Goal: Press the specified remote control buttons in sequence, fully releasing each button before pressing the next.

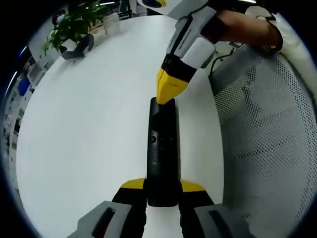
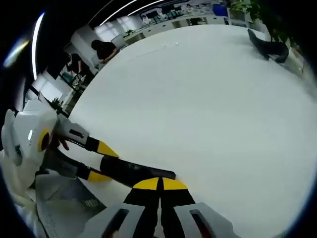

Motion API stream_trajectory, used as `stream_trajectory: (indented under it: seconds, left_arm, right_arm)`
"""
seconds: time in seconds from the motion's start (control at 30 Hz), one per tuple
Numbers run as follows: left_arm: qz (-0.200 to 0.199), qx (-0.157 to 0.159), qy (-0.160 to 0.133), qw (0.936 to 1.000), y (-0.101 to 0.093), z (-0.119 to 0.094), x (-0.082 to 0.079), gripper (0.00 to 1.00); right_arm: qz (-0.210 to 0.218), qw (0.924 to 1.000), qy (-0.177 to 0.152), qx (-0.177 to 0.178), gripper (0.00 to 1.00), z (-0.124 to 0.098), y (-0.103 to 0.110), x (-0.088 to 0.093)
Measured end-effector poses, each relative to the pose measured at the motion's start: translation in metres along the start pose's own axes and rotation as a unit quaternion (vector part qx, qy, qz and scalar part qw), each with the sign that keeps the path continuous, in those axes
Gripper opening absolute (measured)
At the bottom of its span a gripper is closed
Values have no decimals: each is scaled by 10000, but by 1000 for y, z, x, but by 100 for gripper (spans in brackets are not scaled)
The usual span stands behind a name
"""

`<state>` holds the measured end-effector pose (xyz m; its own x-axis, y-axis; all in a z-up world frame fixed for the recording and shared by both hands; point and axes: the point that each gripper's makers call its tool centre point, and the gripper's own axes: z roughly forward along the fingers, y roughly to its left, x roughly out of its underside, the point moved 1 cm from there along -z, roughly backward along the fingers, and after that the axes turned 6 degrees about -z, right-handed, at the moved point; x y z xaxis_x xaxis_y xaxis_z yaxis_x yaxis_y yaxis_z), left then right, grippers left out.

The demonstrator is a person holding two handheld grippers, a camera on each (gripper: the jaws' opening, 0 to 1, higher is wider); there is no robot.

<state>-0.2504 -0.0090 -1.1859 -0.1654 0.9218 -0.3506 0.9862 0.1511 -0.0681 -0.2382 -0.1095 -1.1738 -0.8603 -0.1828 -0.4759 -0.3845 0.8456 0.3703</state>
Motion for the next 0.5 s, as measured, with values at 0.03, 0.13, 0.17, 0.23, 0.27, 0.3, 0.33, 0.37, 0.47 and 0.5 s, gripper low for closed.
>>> stream_trajectory:
  seconds: [0.03,0.13,0.17,0.23,0.27,0.3,0.33,0.37,0.47,0.5]
  left_arm:
    - [-2,33,-11,10000,0,0,0,22]
    - [-4,36,-27,10000,0,1,0,22]
    - [6,30,-37,10000,0,1,0,22]
    - [28,23,-52,10000,0,1,0,22]
    - [37,22,-56,10000,0,1,0,22]
    - [47,22,-58,10000,0,1,0,22]
    - [65,23,-56,10000,-1,0,0,22]
    - [63,22,-47,10000,-1,0,0,22]
    - [77,23,30,10000,0,1,-1,22]
    - [103,25,54,9999,0,1,-1,22]
  right_arm:
    - [0,10000,-7,-14,0,0,0,0]
    - [57,10000,23,-59,0,0,0,-1]
    - [100,9999,26,-79,0,0,-1,-1]
    - [209,9997,13,-117,0,-1,-1,-1]
    - [193,9997,13,-118,0,-1,0,-1]
    - [170,9998,21,-113,0,-1,1,-1]
    - [132,9999,33,-101,0,-1,1,-1]
    - [99,9999,43,-89,0,-1,1,-1]
    - [25,10000,69,-49,0,-1,2,-1]
    - [-30,9999,87,-67,0,-1,4,-1]
